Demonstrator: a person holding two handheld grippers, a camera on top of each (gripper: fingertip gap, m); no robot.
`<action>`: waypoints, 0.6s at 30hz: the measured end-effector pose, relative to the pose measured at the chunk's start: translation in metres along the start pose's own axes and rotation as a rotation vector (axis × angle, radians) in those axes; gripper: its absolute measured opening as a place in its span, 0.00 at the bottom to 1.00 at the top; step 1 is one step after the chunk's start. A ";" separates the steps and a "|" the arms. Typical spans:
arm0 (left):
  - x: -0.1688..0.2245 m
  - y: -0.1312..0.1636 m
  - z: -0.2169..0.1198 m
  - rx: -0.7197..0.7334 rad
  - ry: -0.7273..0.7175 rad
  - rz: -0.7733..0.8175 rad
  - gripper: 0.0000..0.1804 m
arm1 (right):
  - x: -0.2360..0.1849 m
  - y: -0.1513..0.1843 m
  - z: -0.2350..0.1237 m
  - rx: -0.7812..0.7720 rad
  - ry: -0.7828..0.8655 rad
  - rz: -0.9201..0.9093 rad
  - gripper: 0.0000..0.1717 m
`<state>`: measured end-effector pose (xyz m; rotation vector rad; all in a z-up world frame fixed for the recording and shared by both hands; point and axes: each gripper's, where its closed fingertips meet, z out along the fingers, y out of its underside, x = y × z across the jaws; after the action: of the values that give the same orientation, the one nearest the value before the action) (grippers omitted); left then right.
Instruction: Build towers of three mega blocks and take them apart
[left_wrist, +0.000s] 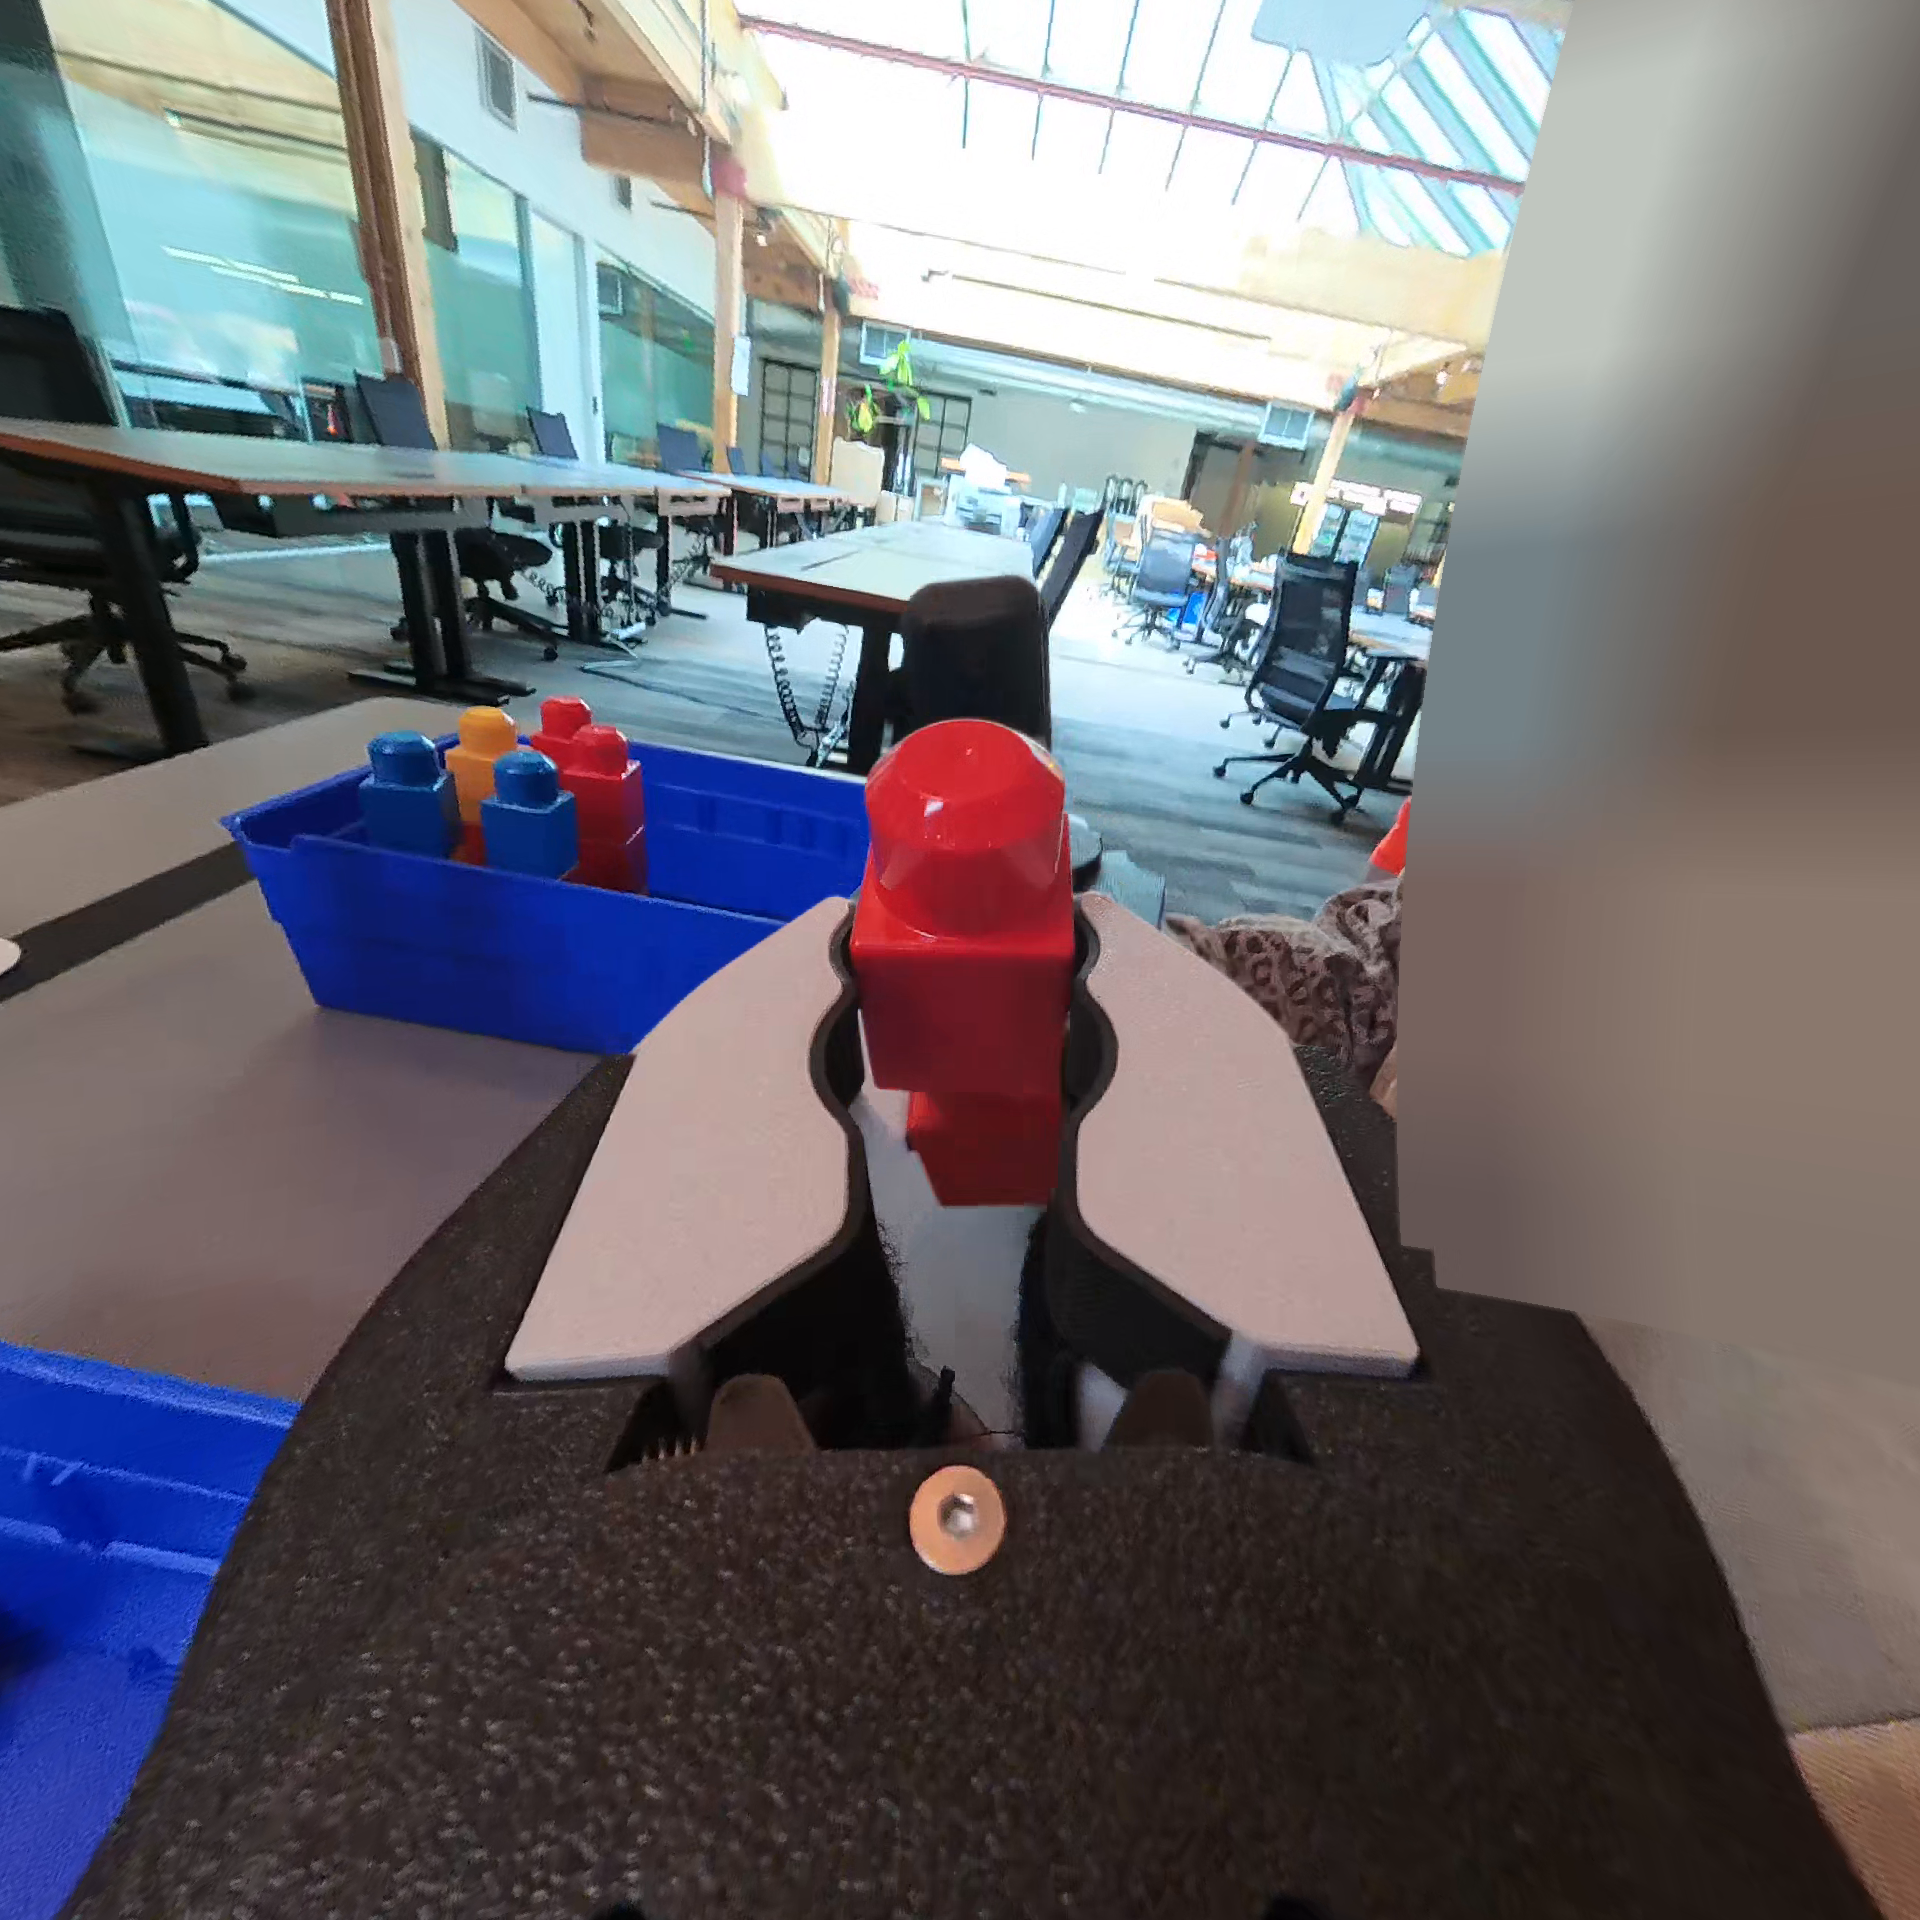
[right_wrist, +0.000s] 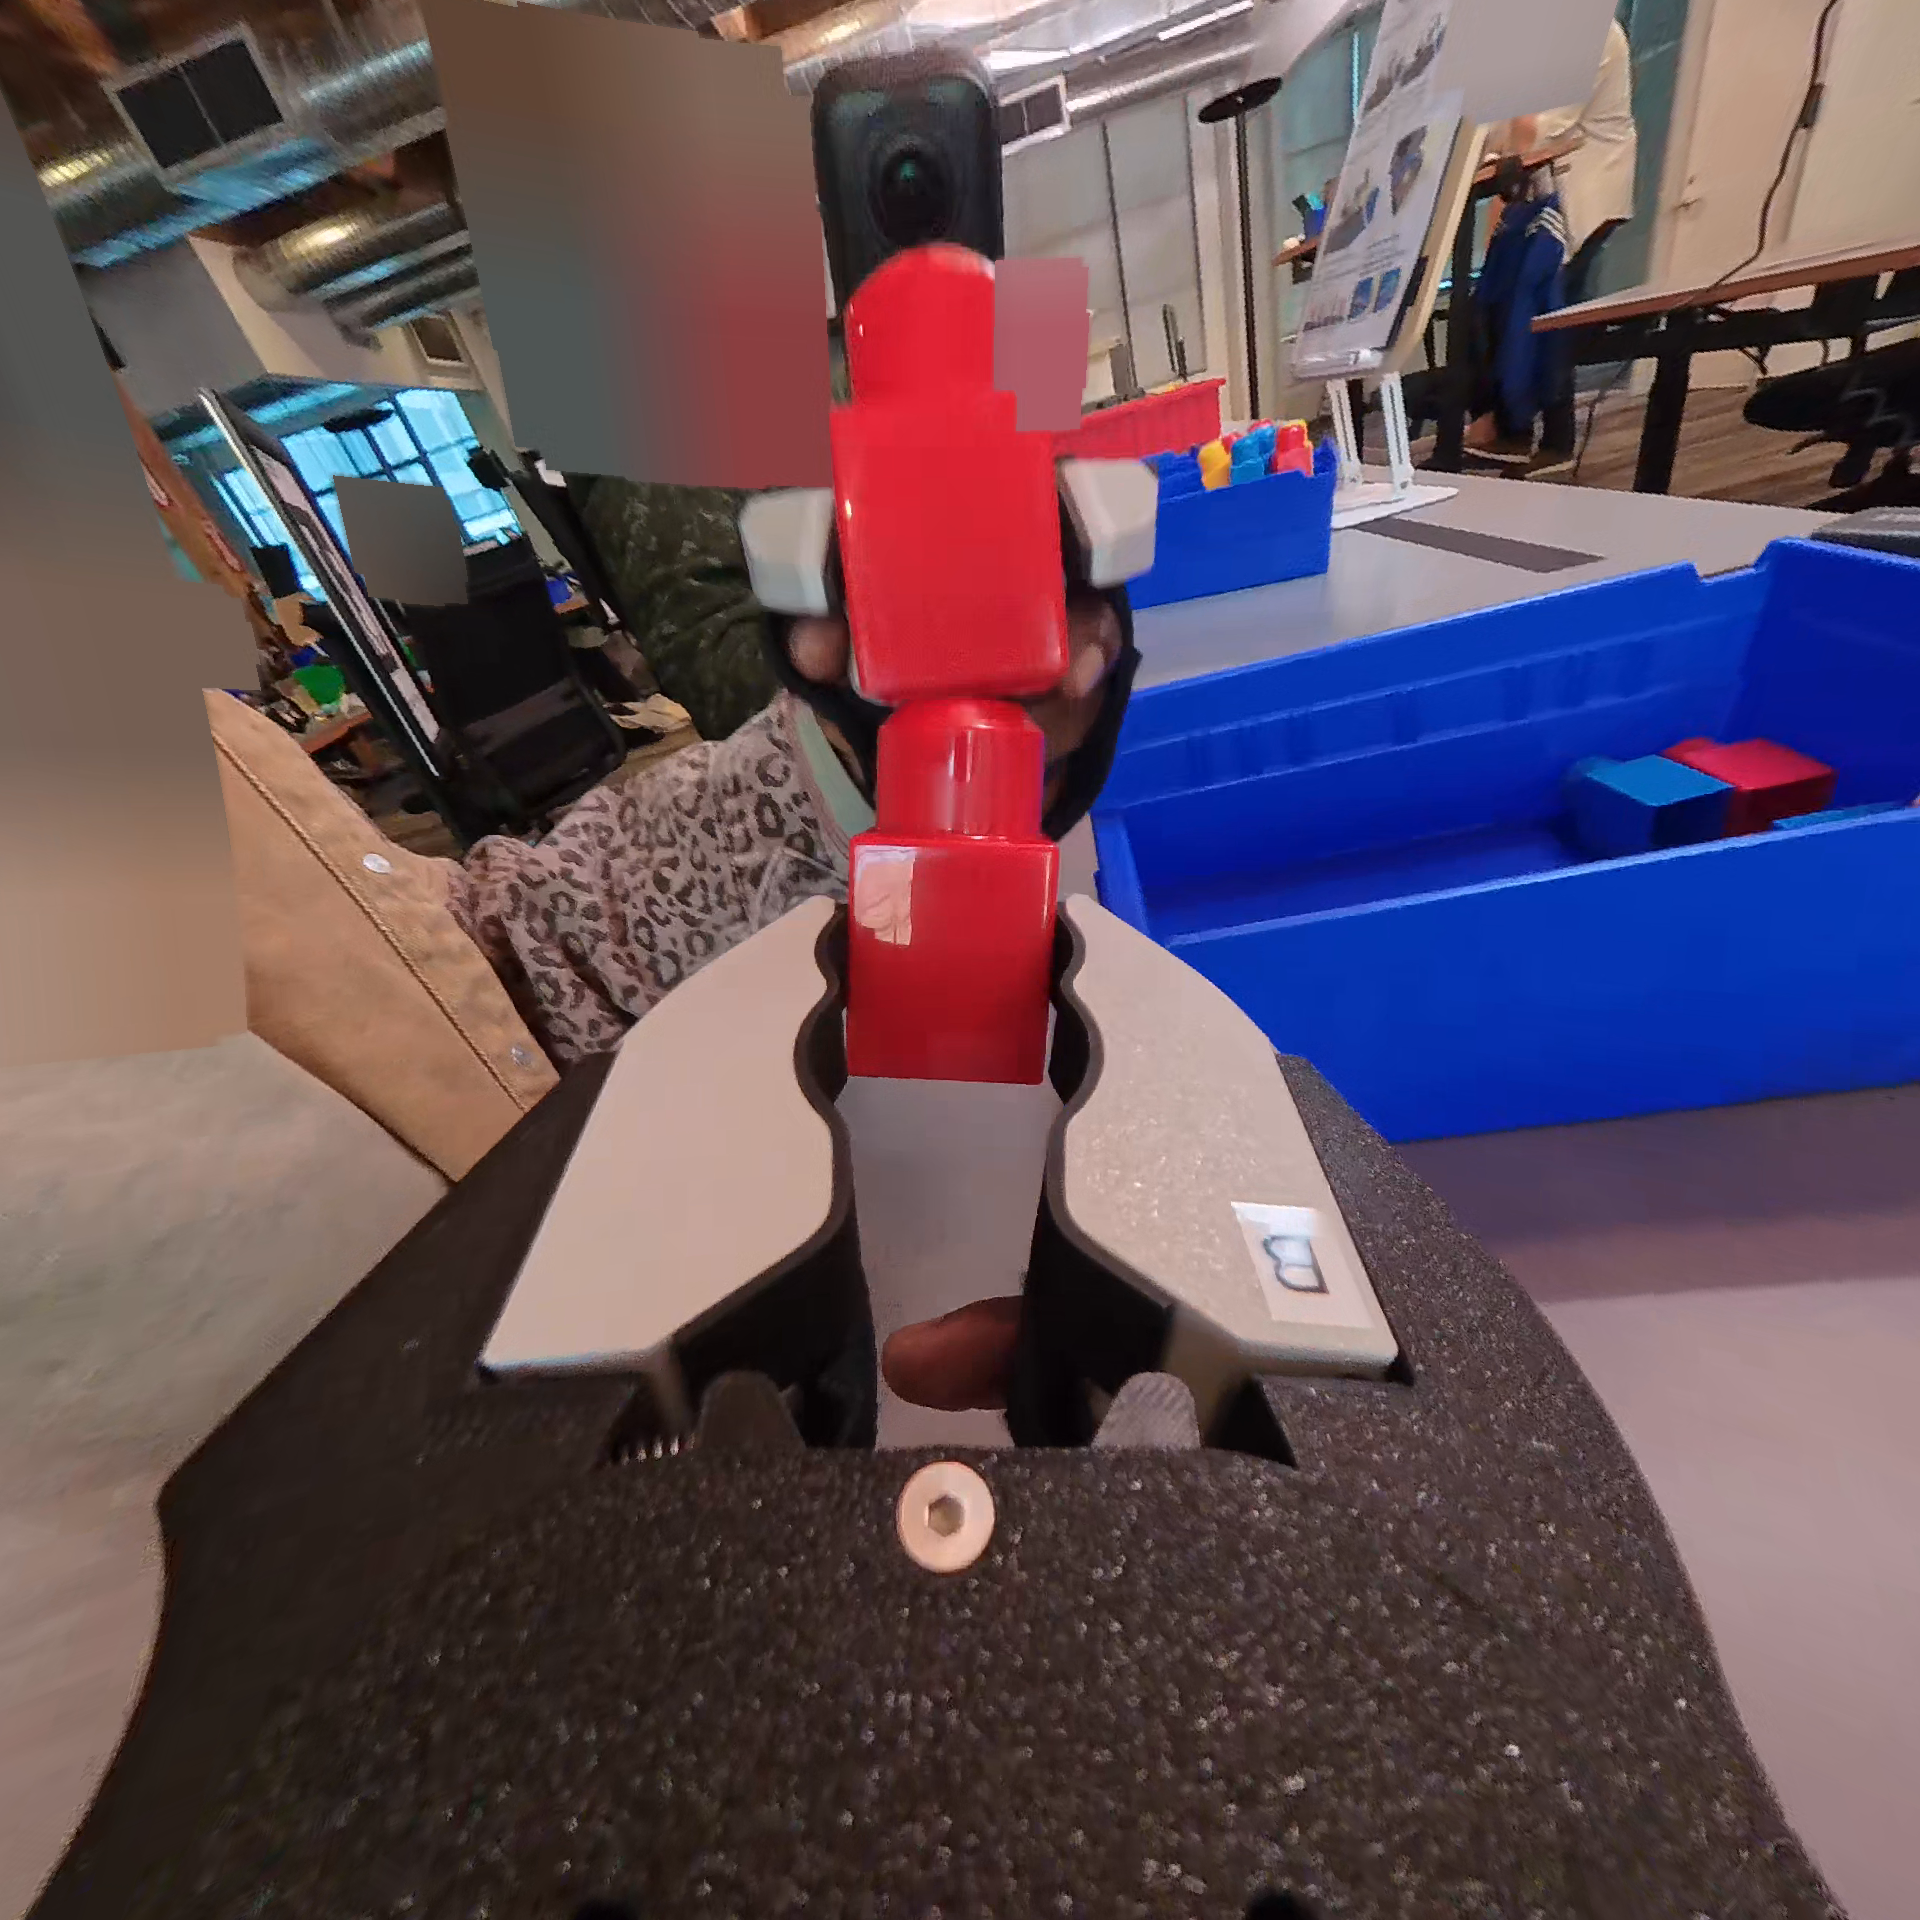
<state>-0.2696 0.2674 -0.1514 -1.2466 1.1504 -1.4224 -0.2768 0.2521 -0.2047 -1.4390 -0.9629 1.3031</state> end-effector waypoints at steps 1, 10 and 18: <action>0.002 0.003 0.002 -0.016 0.009 0.011 0.20 | -0.001 -0.001 -0.001 0.003 -0.003 0.005 0.21; 0.009 0.014 0.014 -0.077 0.038 -0.022 0.20 | -0.004 -0.006 -0.003 0.038 0.001 -0.116 0.21; 0.010 0.026 0.013 -0.184 0.016 -0.020 0.20 | -0.003 -0.002 -0.003 0.008 0.015 -0.145 0.21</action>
<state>-0.2567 0.2524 -0.1745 -1.3799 1.3066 -1.3671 -0.2746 0.2494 -0.2023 -1.3451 -1.0319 1.1872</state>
